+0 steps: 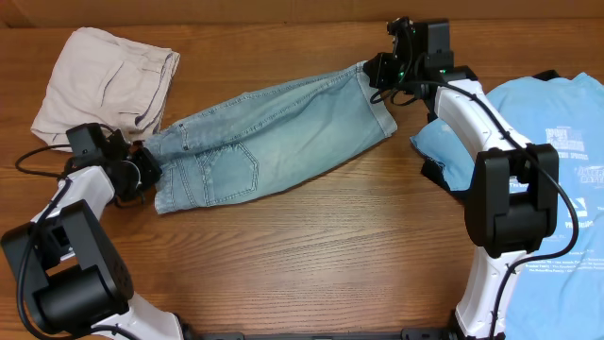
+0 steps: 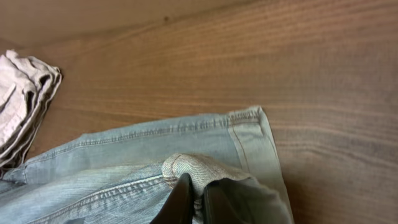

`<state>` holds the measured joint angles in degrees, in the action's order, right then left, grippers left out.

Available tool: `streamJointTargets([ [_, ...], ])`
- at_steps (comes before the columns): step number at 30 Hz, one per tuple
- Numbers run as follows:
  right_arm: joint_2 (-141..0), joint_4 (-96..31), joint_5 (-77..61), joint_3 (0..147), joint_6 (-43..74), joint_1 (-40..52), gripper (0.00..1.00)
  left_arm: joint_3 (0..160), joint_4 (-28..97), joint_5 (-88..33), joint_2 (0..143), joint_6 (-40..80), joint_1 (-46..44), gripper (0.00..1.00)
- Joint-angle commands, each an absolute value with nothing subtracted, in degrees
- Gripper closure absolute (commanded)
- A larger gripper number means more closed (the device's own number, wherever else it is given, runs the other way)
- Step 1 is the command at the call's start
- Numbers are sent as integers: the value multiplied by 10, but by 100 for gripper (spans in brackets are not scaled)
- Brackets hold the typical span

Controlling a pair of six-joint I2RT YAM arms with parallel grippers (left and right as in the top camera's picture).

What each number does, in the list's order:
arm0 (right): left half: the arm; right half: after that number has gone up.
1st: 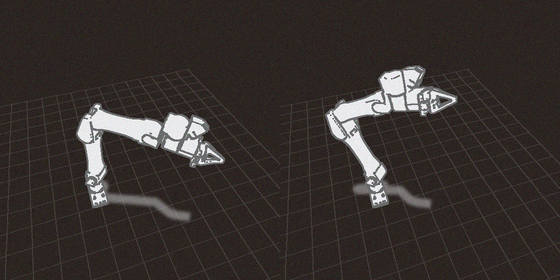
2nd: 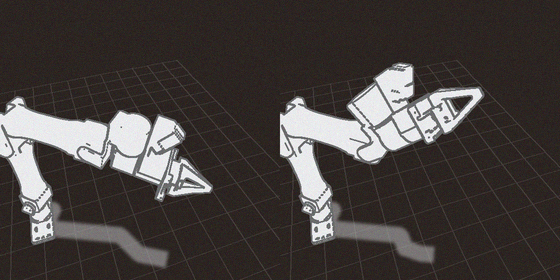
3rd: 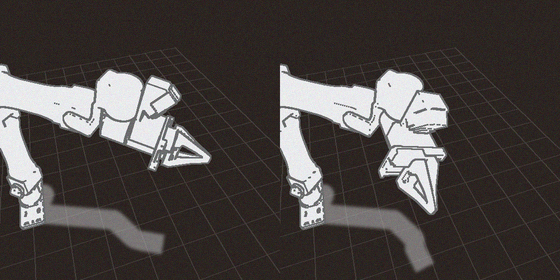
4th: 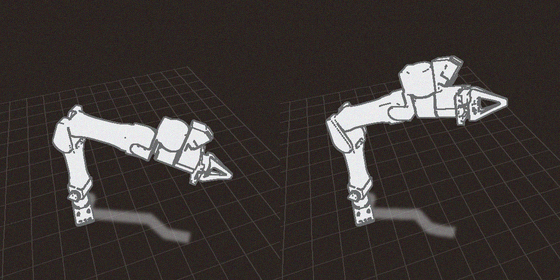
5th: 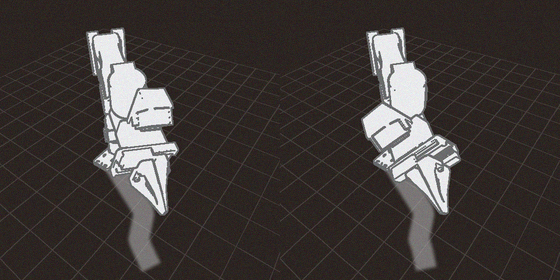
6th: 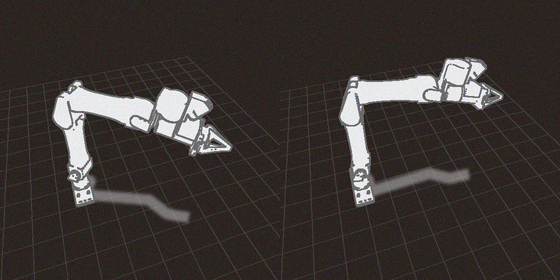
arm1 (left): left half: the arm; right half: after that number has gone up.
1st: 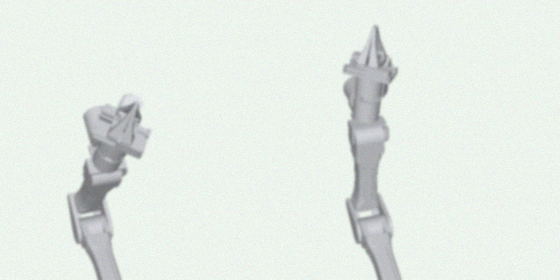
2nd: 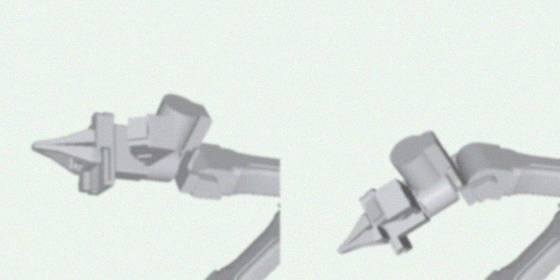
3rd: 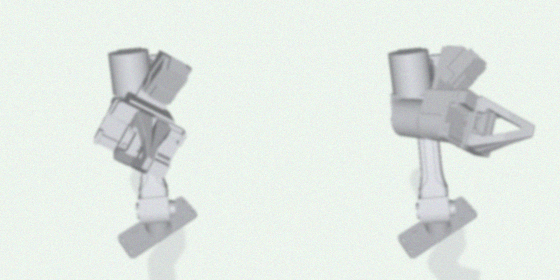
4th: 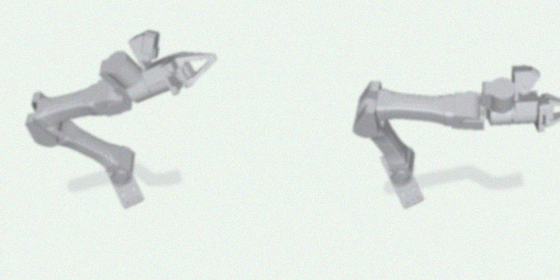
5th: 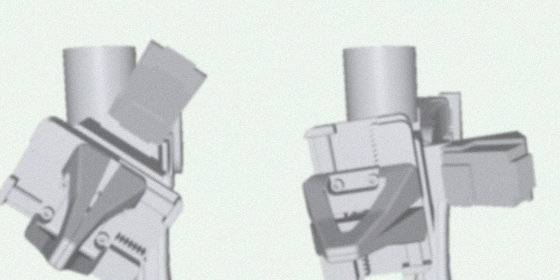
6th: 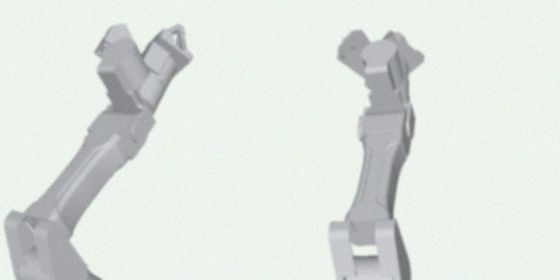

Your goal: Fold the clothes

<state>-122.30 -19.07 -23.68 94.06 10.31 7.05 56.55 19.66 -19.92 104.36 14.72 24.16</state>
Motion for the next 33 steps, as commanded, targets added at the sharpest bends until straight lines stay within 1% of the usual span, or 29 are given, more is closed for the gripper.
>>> streamJointTargets([
  [1,-1204,-173,-222,949,104,62,95,578,175,-253,1062,158,252,94],
  [5,-1205,-153,-225,949,104,67,95,602,173,-301,1062,152,252,91],
  [7,-1206,-144,-225,949,104,67,95,615,173,-303,1062,152,252,90],
  [9,-1206,-144,-225,949,105,67,95,627,174,-314,1062,152,252,82],
  [11,-1206,-153,-225,949,101,67,95,641,182,-342,1062,145,252,78],
  [12,-1206,-158,-225,949,98,67,95,646,186,-355,1062,137,252,66],
  [13,-1206,-163,-226,949,96,67,95,652,193,-361,1061,135,252,51],
  [17,-1206,-176,-225,949,96,67,95,680,237,-357,1061,116,252,22],
  [19,-1206,-178,-225,949,95,67,95,689,248,-345,1061,107,252,13],
  [22,-1206,-179,-225,949,95,67,94,697,250,-336,1061,107,252,13],
  [23,-1206,-179,-225,949,95,67,94,697,249,-334,1061,107,252,17],
  [24,-1206,-179,-225,949,94,67,94,697,249,-329,1061,107,252,30],
  [25,-1206,-179,-225,949,93,67,94,697,251,-326,1062,107,251,56],
  [26,-1206,-179,-225,949,91,67,91,697,257,-326,1062,107,248,80],
  [27,-1206,-182,-218,949,92,67,71,697,266,-326,1062,107,246,96],
  [28,-1206,-188,-199,949,92,67,38,697,276,-327,1062,105,243,96],
  [29,-1206,-198,-173,949,92,67,14,697,284,-329,1062,92,240,96],
  [32,-1206,-247,-86,949,91,60,14,697,314,-329,1061,46,238,96],
  [33,-1206,-272,-71,949,91,55,13,698,327,-328,1061,40,241,91],
])
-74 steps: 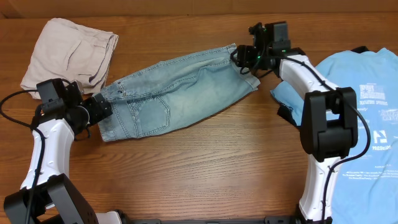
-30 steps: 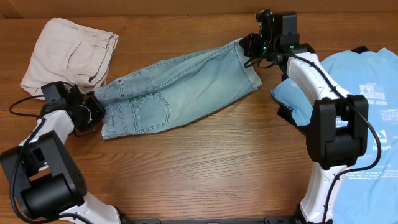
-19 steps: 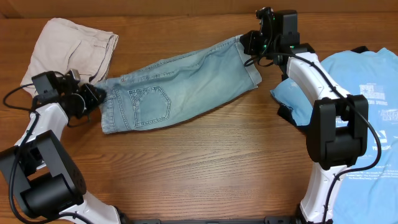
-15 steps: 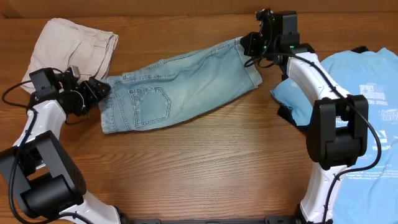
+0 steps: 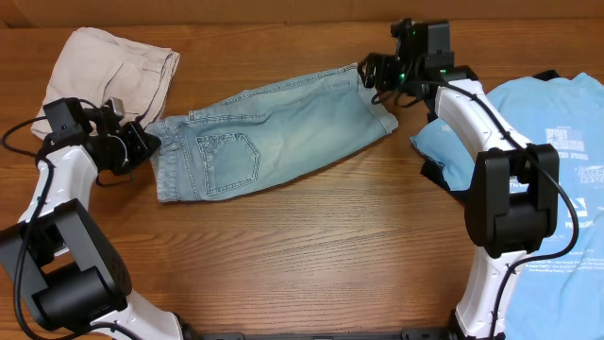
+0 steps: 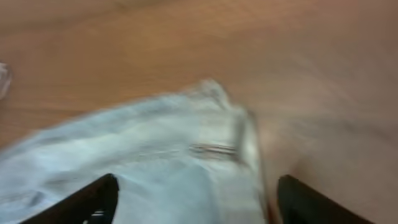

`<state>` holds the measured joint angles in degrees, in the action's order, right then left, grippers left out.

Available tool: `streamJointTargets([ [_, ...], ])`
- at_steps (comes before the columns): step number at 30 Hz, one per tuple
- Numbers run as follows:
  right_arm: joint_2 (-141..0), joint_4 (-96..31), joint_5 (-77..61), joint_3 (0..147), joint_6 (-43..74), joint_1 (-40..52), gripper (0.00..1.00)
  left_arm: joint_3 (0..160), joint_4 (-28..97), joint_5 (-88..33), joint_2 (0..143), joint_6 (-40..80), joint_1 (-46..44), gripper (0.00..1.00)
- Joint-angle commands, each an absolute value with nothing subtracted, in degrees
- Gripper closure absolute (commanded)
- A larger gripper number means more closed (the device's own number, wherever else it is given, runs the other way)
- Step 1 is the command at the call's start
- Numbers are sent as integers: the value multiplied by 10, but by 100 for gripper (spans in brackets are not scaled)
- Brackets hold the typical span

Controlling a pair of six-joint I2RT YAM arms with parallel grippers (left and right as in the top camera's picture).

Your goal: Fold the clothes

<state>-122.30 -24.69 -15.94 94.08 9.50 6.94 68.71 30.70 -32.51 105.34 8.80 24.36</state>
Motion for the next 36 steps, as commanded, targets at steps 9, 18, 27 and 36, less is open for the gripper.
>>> streamJointTargets([
  [9,-1206,-459,-159,933,24,13,0,714,430,-303,1061,25,282,28],
  [18,-1228,-394,-229,876,-5,34,0,714,474,-296,1061,10,258,9],
  [27,-1249,-382,-288,875,31,65,51,714,482,-287,1061,-3,201,9],
  [36,-1247,-580,-253,878,107,77,96,714,507,-204,1061,1,193,5],
])
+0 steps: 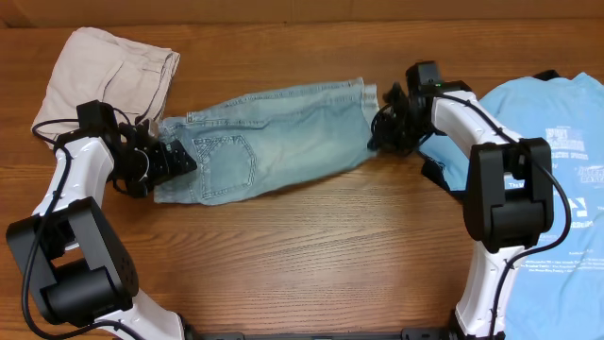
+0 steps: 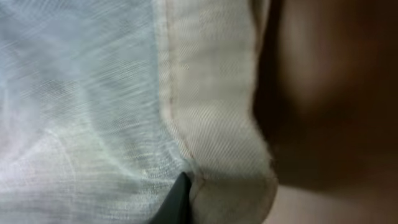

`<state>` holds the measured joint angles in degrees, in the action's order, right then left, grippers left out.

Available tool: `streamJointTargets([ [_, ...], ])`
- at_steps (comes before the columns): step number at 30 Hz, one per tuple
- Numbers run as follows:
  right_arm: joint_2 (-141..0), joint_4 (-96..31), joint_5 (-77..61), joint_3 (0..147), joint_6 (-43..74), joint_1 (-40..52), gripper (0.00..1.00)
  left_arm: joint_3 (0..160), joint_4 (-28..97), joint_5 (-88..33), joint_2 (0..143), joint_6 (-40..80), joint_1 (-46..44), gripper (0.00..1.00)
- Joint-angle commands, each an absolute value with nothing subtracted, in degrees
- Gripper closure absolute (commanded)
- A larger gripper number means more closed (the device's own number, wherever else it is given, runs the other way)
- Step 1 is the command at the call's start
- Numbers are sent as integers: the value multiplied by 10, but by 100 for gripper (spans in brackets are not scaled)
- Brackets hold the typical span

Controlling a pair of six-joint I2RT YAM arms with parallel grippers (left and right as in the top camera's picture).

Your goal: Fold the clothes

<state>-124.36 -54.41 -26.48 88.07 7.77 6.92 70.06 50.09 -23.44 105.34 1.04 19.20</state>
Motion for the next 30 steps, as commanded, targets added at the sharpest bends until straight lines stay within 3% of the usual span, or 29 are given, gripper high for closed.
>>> streamJointTargets([
  [1,-1244,-630,-227,878,107,77,96,714,510,-204,1061,1,194,6],
  [8,-1241,-822,-41,878,108,78,96,714,511,-210,1061,4,195,6],
  [9,-1241,-826,-32,878,108,78,91,716,512,-215,1061,4,195,7],
  [10,-1241,-822,-22,878,113,77,50,718,512,-222,1061,4,195,7],
  [11,-1241,-812,-6,878,126,75,27,723,514,-232,1061,4,195,7],
  [13,-1240,-778,8,878,147,65,18,739,522,-252,1061,1,195,7],
  [21,-1175,-651,-159,879,120,11,19,846,559,-348,1061,-14,187,13],
  [25,-1166,-601,-196,878,120,-5,21,845,509,-320,1063,-30,163,8],
  [27,-1169,-580,-196,873,119,-5,27,838,488,-267,1070,-30,144,6],
  [30,-1169,-548,-196,860,119,3,46,826,466,-251,1085,-36,119,6],
])
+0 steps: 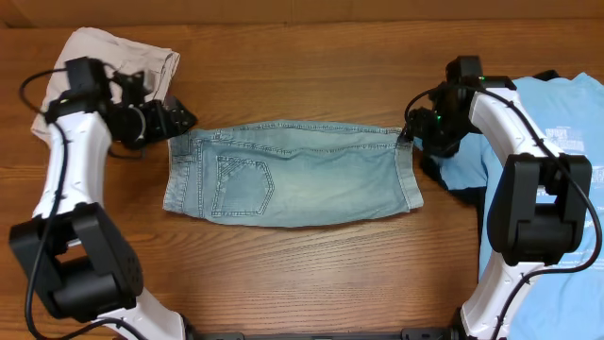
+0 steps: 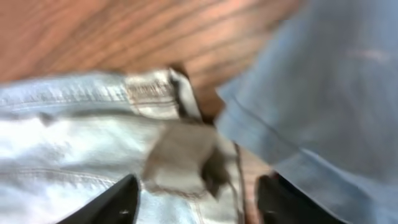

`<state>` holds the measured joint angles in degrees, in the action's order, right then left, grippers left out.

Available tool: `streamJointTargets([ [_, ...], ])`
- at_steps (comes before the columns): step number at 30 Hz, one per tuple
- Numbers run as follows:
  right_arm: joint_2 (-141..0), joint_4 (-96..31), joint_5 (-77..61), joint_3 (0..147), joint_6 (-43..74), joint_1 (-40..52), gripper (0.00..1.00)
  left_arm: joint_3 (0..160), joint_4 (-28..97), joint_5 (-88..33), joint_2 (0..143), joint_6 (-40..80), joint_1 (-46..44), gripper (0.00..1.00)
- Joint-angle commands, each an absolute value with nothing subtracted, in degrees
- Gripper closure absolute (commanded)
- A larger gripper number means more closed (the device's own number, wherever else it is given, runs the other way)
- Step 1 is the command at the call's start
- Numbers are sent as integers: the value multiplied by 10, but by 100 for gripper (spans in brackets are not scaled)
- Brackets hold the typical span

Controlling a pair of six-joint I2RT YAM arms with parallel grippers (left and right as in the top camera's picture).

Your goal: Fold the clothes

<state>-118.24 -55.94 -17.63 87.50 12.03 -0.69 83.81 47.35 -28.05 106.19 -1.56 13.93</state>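
A pair of light blue jean shorts [image 1: 293, 175] lies flat and straight across the table's middle, back pocket up, waistband to the left. My right gripper [image 1: 409, 133] is at the far right corner of the leg hem. In the right wrist view it [image 2: 199, 196] is open, its dark fingers [image 2: 124, 199] wide apart over the hem corner [image 2: 180, 162]. My left gripper [image 1: 179, 120] sits just beyond the far left waistband corner. Whether it holds the cloth is unclear from above.
A crumpled beige garment [image 1: 104, 57] lies at the back left, behind the left arm. A light blue printed t-shirt [image 1: 557, 132] covers the right side, and its edge [image 2: 323, 93] lies right beside the shorts' hem. Bare wood table [image 1: 302, 283] spans the front.
The shorts were slanted, and they now lie level and spread out, shifted to the right. My right gripper was shut on the hem and is now open. Both grippers are now at the far corners.
The shorts first lay diagonally, with my right gripper shut on the far hem and my left at the waistband. Then the right gripper was open by the hem. Then it was shut on the hem's nearer part. Now the shorts lie flat and it is open.
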Motion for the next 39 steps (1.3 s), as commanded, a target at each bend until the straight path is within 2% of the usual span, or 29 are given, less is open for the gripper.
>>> streamJointTargets([
  [1,-1169,-540,-196,856,120,5,51,824,458,-251,1093,-37,110,7],
  [6,-1169,-536,-196,855,120,12,65,824,441,-255,1114,-37,80,27],
  [8,-1169,-536,-196,855,120,12,71,824,441,-242,1120,-37,73,39],
  [9,-1169,-536,-196,855,120,12,77,824,441,-227,1122,-36,71,55],
  [11,-1169,-535,-196,855,120,12,96,824,443,-176,1124,-4,71,94],
  [12,-1169,-535,-196,855,120,12,96,825,445,-153,1124,20,74,96],
  [15,-1169,-524,-196,856,120,2,96,836,454,-134,1124,65,94,96],
  [18,-1169,-503,-213,856,120,-14,96,852,458,-164,1123,99,126,96],
  [21,-1169,-484,-272,856,120,-29,96,855,441,-231,1123,99,151,96],
  [25,-1169,-468,-286,856,120,-32,96,855,428,-250,1123,104,162,96],
  [27,-1169,-471,-286,856,109,-30,96,856,433,-328,1123,47,161,93],
  [29,-1169,-474,-281,856,98,-27,96,856,451,-391,1123,-12,155,78],
  [30,-1169,-474,-274,856,99,-27,96,856,464,-385,1123,-27,149,67],
  [35,-1169,-447,-264,856,107,-27,96,852,494,-246,1124,-30,124,41],
  [39,-1169,-440,-264,856,107,-27,96,852,470,-195,1124,-30,104,22],
])
